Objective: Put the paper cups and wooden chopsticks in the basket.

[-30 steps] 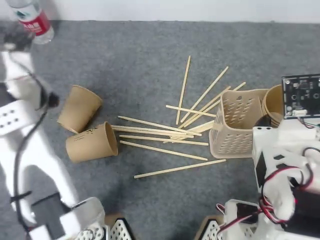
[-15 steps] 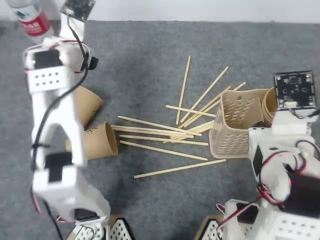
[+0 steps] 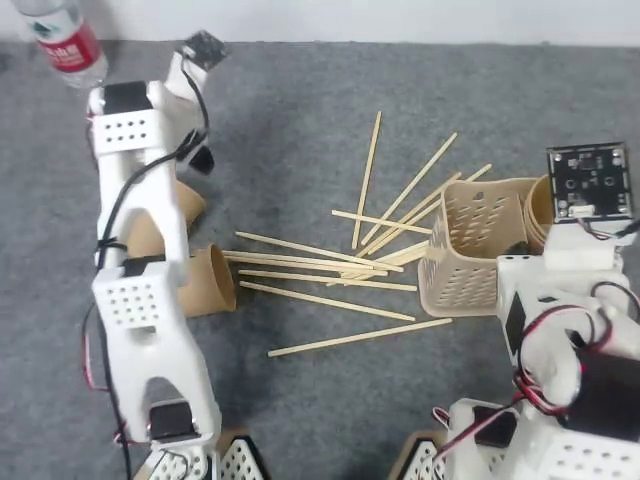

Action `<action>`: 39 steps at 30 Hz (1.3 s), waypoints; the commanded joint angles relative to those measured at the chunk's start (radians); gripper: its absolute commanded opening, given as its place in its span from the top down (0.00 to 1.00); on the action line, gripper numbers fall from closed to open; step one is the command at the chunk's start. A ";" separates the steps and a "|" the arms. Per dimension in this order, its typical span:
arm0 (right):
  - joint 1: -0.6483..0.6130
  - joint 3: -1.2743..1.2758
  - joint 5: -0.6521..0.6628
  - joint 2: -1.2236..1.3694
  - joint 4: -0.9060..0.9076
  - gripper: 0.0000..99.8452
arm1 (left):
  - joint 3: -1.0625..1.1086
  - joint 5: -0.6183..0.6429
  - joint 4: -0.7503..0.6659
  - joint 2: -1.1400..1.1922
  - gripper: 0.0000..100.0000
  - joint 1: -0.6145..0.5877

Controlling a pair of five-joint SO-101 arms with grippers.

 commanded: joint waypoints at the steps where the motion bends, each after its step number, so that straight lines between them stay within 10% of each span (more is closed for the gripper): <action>1: -0.007 -0.003 -0.003 -0.002 -0.016 0.75 | -0.166 -0.115 0.189 0.054 0.92 -0.011; 18: -0.007 -0.003 -0.005 -0.002 -0.010 0.75 | -0.024 -0.245 0.245 0.055 0.99 -0.118; 39: -0.008 -0.005 -0.009 -0.002 -0.012 0.75 | 0.728 -0.753 0.236 -0.798 0.99 -0.566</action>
